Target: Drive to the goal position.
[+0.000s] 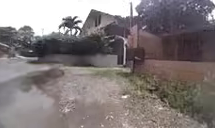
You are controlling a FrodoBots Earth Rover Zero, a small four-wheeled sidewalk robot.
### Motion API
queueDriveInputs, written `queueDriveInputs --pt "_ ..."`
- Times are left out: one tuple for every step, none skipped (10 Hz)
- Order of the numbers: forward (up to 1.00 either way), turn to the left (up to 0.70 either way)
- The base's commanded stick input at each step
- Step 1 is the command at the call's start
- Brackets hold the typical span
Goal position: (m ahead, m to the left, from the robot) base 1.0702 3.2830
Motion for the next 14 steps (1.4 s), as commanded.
queueDriveInputs --pt "0.50 0.50" --pt "0.50 0.50" --pt "0.50 0.50" --pt "0.50 0.50" --pt "0.50 0.50" --pt "0.17 0.00" --pt "0.00 0.00" --pt "0.00 -0.50" --pt "0.00 -0.50" --pt "0.00 -0.50" --pt "0.00 -0.50" --pt "0.00 -0.50" --pt "0.00 -0.50" --pt "0.00 -0.50"
